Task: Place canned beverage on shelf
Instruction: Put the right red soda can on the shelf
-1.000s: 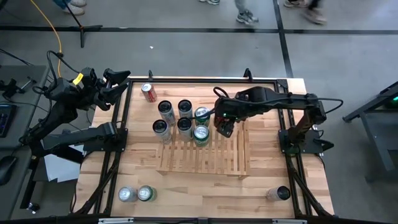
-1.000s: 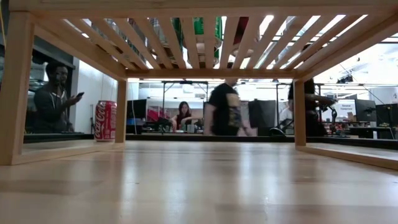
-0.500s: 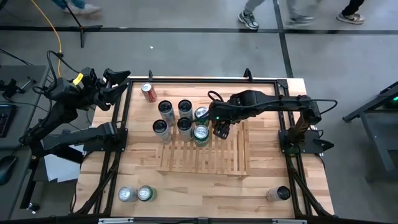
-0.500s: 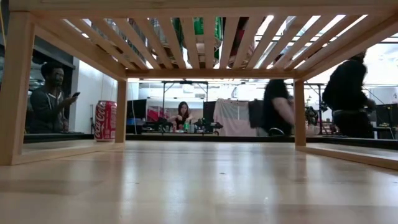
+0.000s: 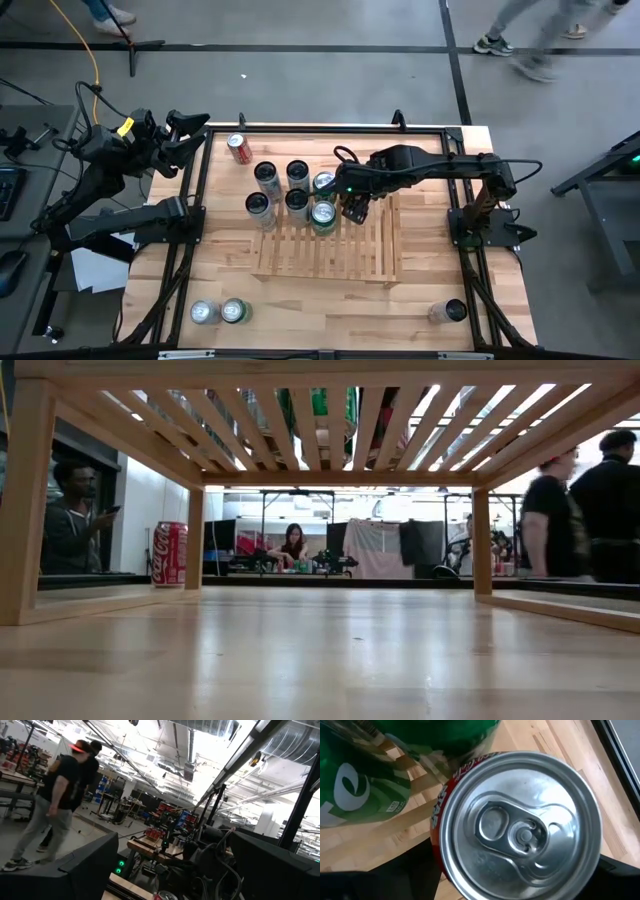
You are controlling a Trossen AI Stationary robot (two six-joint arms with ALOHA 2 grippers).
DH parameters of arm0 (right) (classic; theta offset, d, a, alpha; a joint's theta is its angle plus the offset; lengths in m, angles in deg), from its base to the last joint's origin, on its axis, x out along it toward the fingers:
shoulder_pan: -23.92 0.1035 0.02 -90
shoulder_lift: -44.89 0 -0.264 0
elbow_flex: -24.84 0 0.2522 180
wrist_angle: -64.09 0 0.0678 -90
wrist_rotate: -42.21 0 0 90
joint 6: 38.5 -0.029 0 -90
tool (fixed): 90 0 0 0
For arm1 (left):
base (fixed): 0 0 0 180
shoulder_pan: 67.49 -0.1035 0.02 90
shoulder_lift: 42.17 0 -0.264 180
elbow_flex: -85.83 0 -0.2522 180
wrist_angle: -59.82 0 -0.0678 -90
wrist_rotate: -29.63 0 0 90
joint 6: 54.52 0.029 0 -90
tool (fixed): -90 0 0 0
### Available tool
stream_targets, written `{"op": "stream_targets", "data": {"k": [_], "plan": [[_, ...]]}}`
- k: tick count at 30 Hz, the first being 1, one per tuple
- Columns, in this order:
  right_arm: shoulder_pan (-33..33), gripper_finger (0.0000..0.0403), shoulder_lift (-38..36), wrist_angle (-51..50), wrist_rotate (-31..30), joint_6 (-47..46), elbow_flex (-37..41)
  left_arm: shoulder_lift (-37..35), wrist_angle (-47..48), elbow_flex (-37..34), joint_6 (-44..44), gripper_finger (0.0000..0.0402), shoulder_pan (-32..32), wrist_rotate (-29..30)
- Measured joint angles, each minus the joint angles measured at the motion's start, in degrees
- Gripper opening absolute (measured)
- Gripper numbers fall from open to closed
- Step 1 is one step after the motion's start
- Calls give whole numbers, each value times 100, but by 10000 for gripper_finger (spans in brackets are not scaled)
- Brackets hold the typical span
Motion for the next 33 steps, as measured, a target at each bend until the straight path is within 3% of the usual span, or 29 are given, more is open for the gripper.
{"op": "stream_targets", "data": {"k": [5,12,22,33], "plan": [[-1,306,4,0,51,-27,0,0,0,1,0,374,0,0],[1,307,4,-10,567,10,0,0,-1,1,0,374,-1,0],[3,307,9,-11,148,-1,0,0,0,1,3,374,0,0],[1,308,9,-11,146,-5,0,2,-1,0,2,374,0,0]]}}
